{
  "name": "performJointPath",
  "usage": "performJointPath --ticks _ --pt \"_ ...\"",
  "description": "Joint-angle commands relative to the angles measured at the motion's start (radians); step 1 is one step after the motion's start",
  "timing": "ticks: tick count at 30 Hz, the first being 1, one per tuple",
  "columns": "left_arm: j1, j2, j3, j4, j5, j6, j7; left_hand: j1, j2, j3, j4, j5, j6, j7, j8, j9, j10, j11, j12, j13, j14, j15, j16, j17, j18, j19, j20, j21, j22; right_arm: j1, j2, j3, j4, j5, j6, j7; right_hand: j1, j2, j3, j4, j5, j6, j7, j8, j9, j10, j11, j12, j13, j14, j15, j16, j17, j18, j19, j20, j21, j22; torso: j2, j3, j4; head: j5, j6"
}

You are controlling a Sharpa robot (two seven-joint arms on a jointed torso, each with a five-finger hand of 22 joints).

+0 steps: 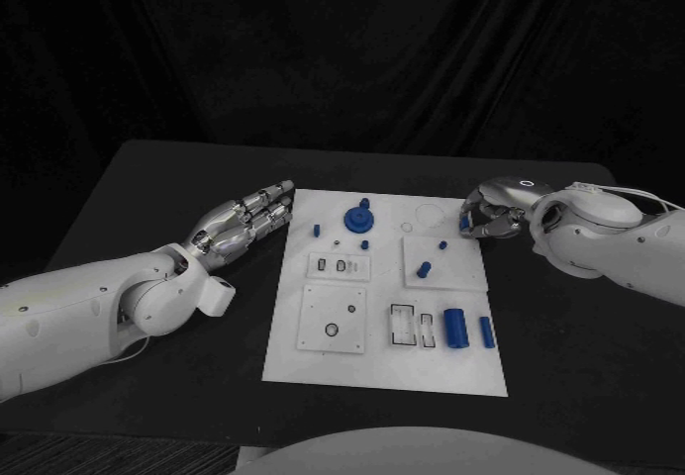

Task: Assemble the parts on the task board

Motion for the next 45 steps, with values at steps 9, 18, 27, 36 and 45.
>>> performJointPath --ticks 9,18,27,36,45 --pt "-0.002 0.002 0.001 0.0 0.0 0.015 0.003 -0.005 -0.003 0.005 0.001 0.005 -0.003 0.006 0.005 0.0 0.002 0.008 -0.004 -0.002 0.0 0.008 -0.004 -0.002 0.016 0.001 0.007 -0.004 0.0 -0.005 0.002 0.0 -0.003 -0.007 -0.053 0.021 0.022 0.024 0.022 -0.024 0.045 0.064 -0.027 0.068 0.052 0.106 -0.027 0.003 0.261 0.096 -0.017 0.006 0.235 -0.003 0.015 -0.01 0.004 0.018 0.0 -0.0002 -0.0002 0.004 -0.003" --pt "-0.003 0.0 0.001 -0.001 0.0 0.014 0.003 -0.005 -0.003 0.005 0.0 0.005 -0.002 0.006 0.006 0.0 0.002 0.008 -0.004 -0.002 0.0 0.008 -0.004 -0.002 0.016 0.001 0.007 -0.004 0.0 -0.003 -0.017 0.001 0.047 0.001 -0.129 0.032 0.015 0.019 0.027 -0.027 0.099 0.082 -0.027 0.086 0.071 0.106 -0.03 0.003 0.261 0.097 -0.021 0.01 0.239 -0.005 0.024 -0.015 0.017 0.032 0.0 0.0 0.0 0.01 0.002" --pt "-0.003 0.003 0.001 -0.003 0.0 0.015 0.001 -0.005 -0.004 0.006 0.0 0.005 -0.001 0.007 0.006 0.0 0.002 0.009 -0.004 -0.002 0.0 0.009 -0.004 -0.002 0.016 0.002 0.007 -0.004 0.0 0.026 -0.023 0.002 0.208 0.013 -0.152 0.026 0.007 0.014 0.025 -0.023 0.104 0.085 -0.024 0.087 0.074 0.106 -0.027 0.003 0.261 0.097 -0.02 0.01 0.239 -0.006 0.027 -0.016 0.021 0.036 0.0 -0.0004 -0.0001 0.01 -0.001" --pt "-0.003 0.007 0.001 -0.008 0.0 0.019 0.0 -0.004 -0.004 0.007 -0.001 0.005 -0.002 0.007 0.006 0.0 0.002 0.009 -0.004 -0.002 0.0 0.009 -0.004 -0.002 0.016 0.001 0.008 -0.004 0.0 0.008 0.063 0.002 0.226 0.015 -0.134 0.029 0.006 0.008 0.025 -0.026 0.103 0.088 -0.02 0.088 0.077 0.106 -0.025 0.003 0.261 0.095 -0.02 0.002 0.23 -0.007 0.033 -0.017 0.031 0.042 0.001 -0.0011 0.0016 0.008 0.002" --pt "-0.003 0.009 0.001 -0.009 0.0 0.021 -0.001 -0.004 -0.004 0.007 -0.001 0.005 -0.002 0.007 0.006 0.0 0.002 0.009 -0.004 -0.002 0.0 0.009 -0.004 -0.002 0.016 0.001 0.008 -0.004 0.0 -0.029 0.152 0.002 0.207 0.015 -0.096 0.03 0.005 0.007 0.027 -0.028 0.097 0.088 -0.018 0.088 0.078 0.106 -0.021 0.003 0.261 0.094 -0.018 -0.004 0.224 -0.008 0.034 -0.017 0.03 0.043 0.0 -0.0016 -0.0039 0.019 -0.002"
